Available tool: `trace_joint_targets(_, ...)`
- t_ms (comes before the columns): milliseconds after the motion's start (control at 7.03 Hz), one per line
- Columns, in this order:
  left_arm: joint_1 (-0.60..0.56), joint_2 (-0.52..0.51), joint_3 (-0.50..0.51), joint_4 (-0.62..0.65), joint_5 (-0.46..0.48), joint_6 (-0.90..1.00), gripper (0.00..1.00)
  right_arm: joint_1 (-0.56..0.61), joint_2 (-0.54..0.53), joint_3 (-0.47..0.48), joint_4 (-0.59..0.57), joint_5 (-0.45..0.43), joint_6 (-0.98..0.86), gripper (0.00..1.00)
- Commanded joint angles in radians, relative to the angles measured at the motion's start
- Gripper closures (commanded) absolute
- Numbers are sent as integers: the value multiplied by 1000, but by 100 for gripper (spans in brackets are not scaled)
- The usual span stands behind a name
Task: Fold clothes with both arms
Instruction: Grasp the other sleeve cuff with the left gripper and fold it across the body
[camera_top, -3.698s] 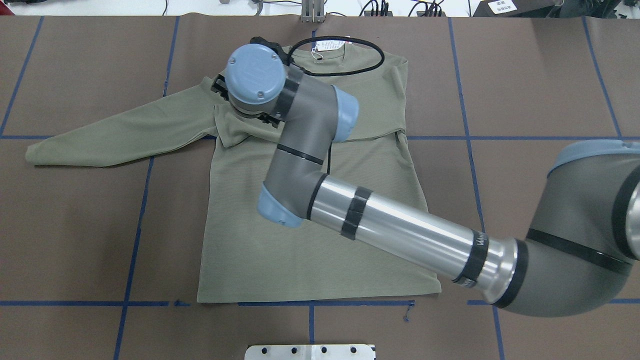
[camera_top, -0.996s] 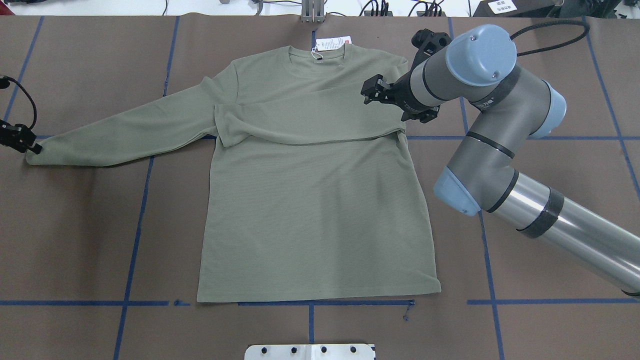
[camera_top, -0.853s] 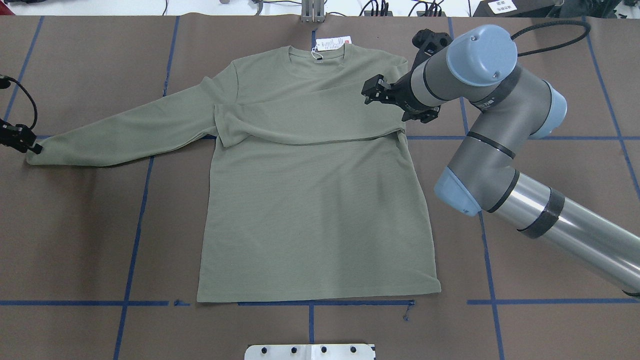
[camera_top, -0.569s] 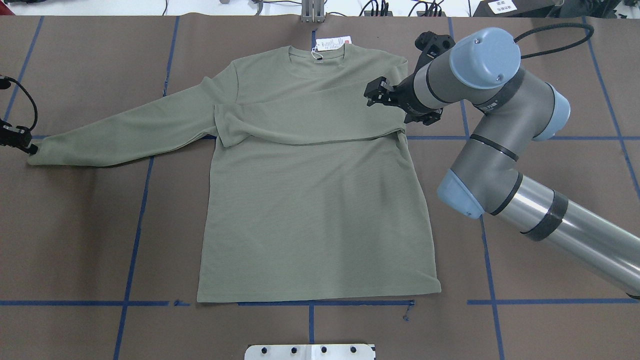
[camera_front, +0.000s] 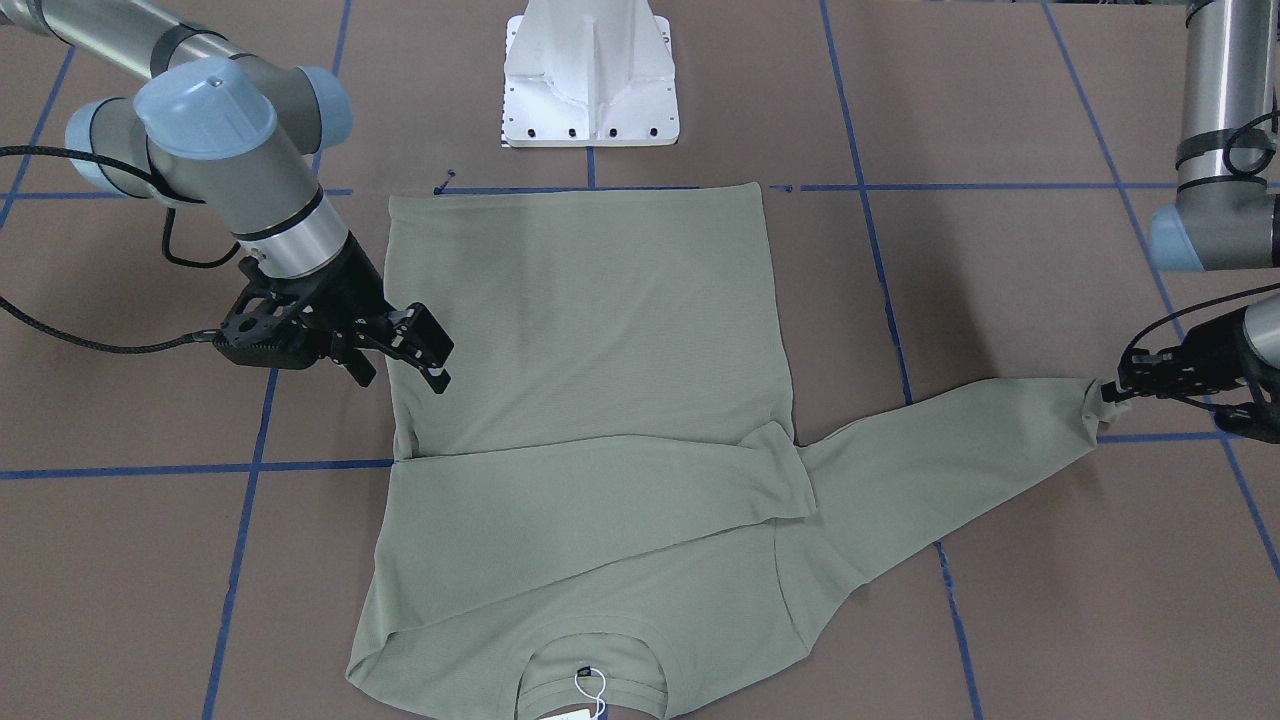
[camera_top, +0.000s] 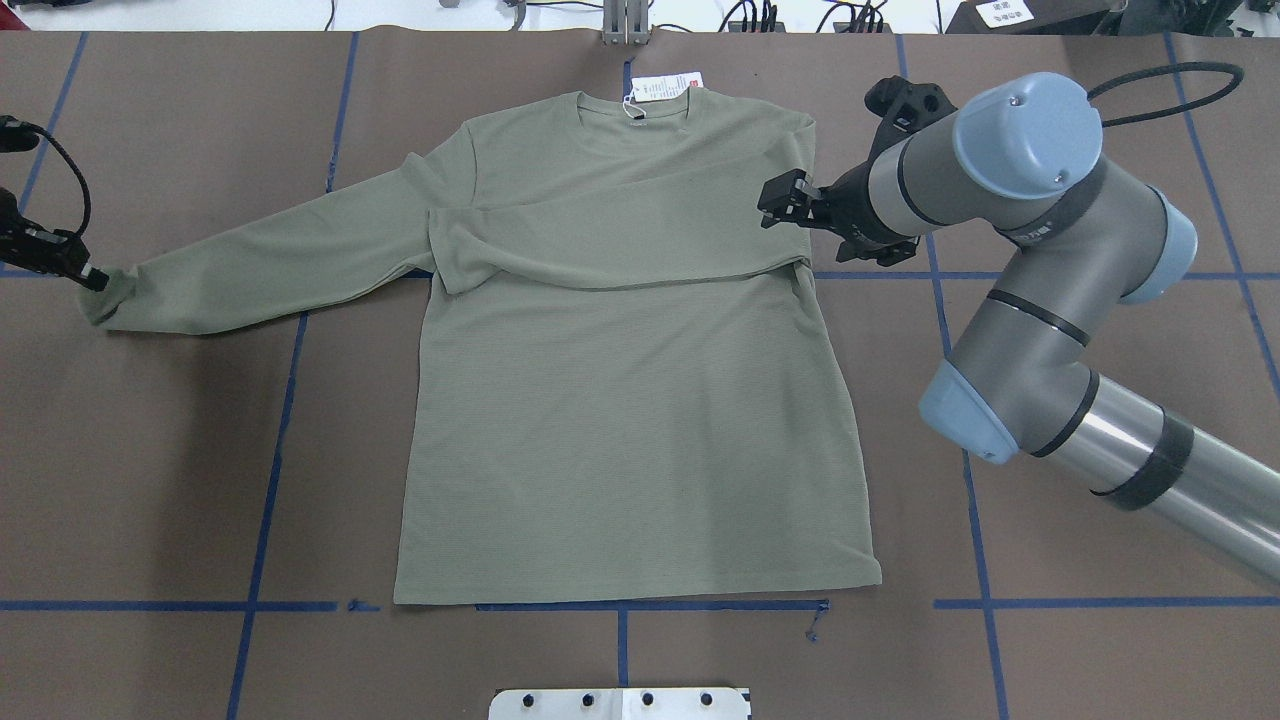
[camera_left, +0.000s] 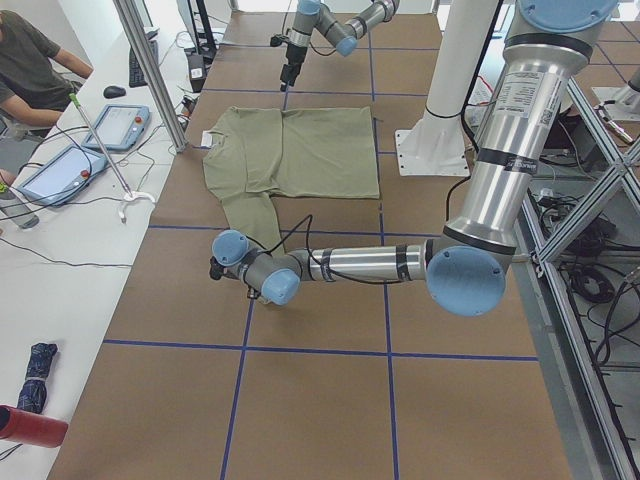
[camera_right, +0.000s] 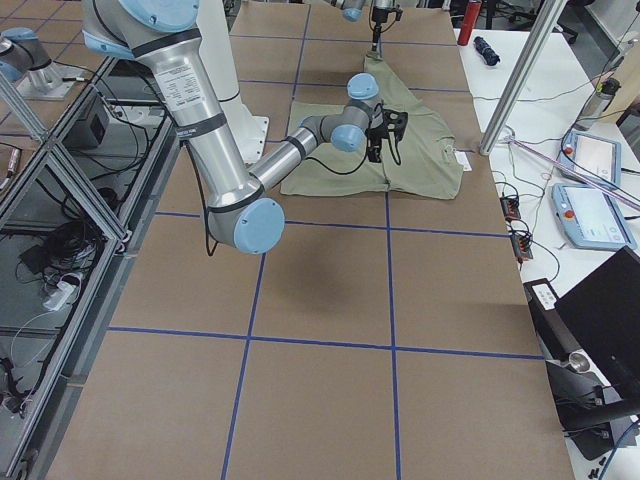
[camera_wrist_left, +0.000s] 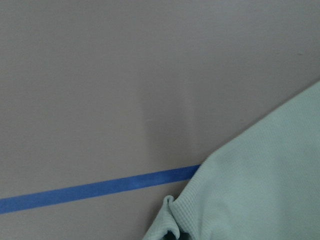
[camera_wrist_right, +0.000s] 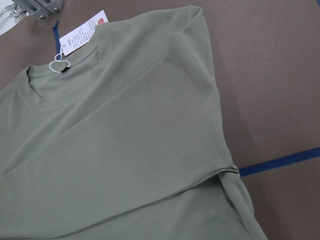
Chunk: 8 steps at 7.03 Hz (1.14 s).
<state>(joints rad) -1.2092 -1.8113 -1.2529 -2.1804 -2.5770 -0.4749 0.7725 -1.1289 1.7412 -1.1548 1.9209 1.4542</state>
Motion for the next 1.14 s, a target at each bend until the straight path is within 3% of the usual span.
trace_joint_targets(0,5,-14,-213,-2,-40,-271,100,25,-87,50,1,10,-53,0)
trace_joint_targets(142,29,-93,-270,-12,-38,-476,100,40,-116,64,1,24,-66,0)
trace_joint_targets(284,133,-182,-313,-12,-17,-686,100,50,-141,72,3,26,-66,0)
trace_joint_targets(569,345,-400,-298,-16,271,-969,100,60,-178,78,3,23,-67,0)
trace_joint_targets(711,408,-505,-214,-39,419,-1035,100,64,-189,78,3,21,-67,0)
trace_joint_targets(996,480,-746,157,-268,611,-1200,100,64,-198,80,3,20,-67,0)
